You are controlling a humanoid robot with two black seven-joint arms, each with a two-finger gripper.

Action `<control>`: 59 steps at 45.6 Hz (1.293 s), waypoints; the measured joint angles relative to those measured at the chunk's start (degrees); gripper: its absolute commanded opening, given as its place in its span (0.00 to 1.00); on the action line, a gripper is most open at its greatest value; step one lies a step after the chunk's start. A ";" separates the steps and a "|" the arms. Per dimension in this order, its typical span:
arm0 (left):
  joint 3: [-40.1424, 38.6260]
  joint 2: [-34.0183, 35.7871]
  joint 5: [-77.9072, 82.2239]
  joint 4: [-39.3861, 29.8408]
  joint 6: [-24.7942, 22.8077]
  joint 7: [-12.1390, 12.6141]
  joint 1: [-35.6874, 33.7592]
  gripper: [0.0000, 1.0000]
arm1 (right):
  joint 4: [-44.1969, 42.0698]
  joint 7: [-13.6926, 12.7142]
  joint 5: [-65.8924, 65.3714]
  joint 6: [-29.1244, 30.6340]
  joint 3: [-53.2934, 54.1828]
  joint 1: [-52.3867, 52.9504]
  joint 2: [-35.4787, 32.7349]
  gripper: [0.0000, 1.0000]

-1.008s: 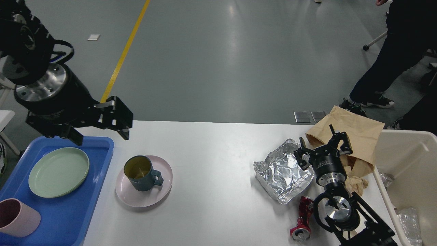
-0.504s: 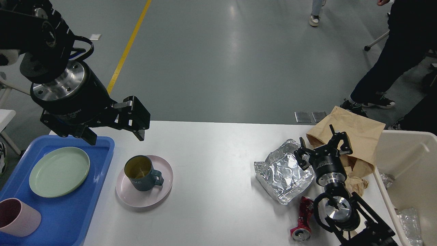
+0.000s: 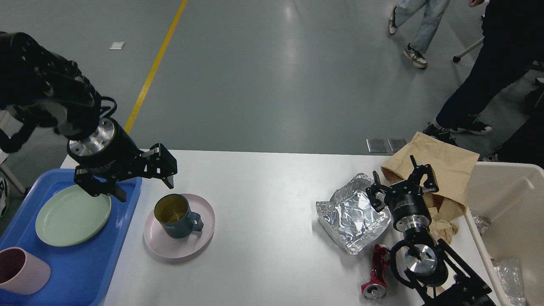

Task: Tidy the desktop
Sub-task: 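Move the left gripper above the teal mug on the pink plate, then grasp the teal mug with the left gripper and lift it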

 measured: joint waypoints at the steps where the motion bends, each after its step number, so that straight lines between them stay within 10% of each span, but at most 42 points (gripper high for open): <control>1: -0.02 0.22 -0.54 1.07 0.86 0.00 1.87 0.95 | 0.00 0.00 -0.01 0.00 0.00 0.00 0.00 1.00; 18: -1.94 1.03 -5.33 14.91 17.26 0.15 25.24 0.95 | 0.00 0.00 0.00 0.00 0.00 0.01 0.00 1.00; 41: -8.14 -0.44 -4.27 30.30 18.76 0.33 41.56 0.94 | -0.01 0.00 0.00 0.00 0.00 0.03 0.00 1.00; 59: -9.10 -0.94 -2.99 31.19 19.07 0.08 43.27 0.27 | -0.02 0.00 0.00 0.00 0.00 0.06 0.00 1.00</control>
